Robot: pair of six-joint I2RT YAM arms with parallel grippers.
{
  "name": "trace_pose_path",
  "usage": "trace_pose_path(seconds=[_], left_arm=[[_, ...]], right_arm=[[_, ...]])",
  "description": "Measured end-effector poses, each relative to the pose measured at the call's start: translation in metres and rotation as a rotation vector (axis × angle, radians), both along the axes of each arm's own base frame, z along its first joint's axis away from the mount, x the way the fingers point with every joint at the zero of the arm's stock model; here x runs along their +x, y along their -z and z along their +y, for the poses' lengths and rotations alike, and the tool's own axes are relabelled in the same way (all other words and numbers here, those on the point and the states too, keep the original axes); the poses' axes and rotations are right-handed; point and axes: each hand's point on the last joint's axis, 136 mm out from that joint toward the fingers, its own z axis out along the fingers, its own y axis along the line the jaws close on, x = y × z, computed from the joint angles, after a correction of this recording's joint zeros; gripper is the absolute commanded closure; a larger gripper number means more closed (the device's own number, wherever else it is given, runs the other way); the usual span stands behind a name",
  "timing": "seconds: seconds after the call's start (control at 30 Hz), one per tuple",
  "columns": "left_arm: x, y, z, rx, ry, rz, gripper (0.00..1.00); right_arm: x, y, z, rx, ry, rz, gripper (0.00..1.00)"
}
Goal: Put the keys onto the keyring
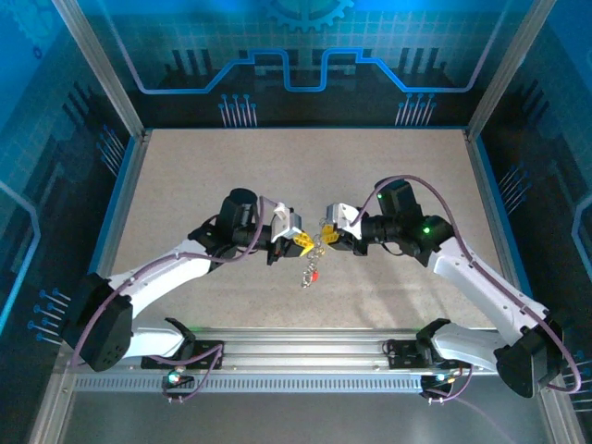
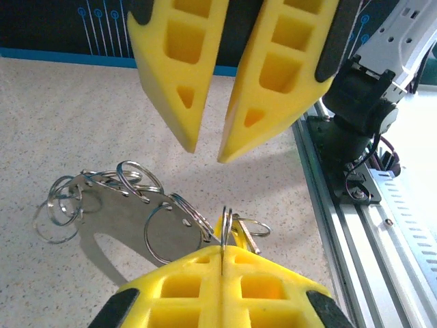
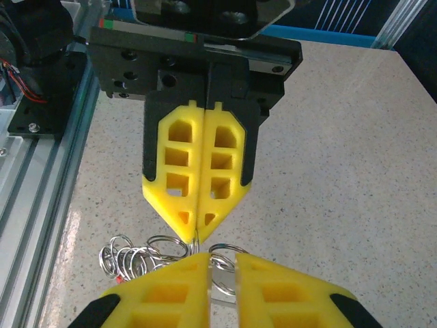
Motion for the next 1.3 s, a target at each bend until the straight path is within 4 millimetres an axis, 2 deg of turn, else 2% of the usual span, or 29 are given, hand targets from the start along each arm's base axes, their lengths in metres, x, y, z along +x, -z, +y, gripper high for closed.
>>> trace_pose_path(seconds=[0.27,0.53,1.0,1.3], left_arm=[[0.003,-0.013,-0.004,-0.078,-0.007,-0.024,1.0],[0.004,-0.02,-0.005,-0.125,-0.015,-0.04,1.0],[0.003,-0.029,-0.005,-0.201,-0.006,-0.074,1.0],[0.006,-0.029,-0.006,-0.226,-0.012,-0.081,1.0]], right_arm=[[-0.002,0.005,0.0,0.0,-0.002,0.024,0.79],[-0.003,0.009,0.0,0.0,0.001,0.038,0.83],[-0.005,0.008,0.002,0.022,-0.013,0.059,0.83],[-0.004,0.008,0.005,0.049,-0.019,0.081,0.87]])
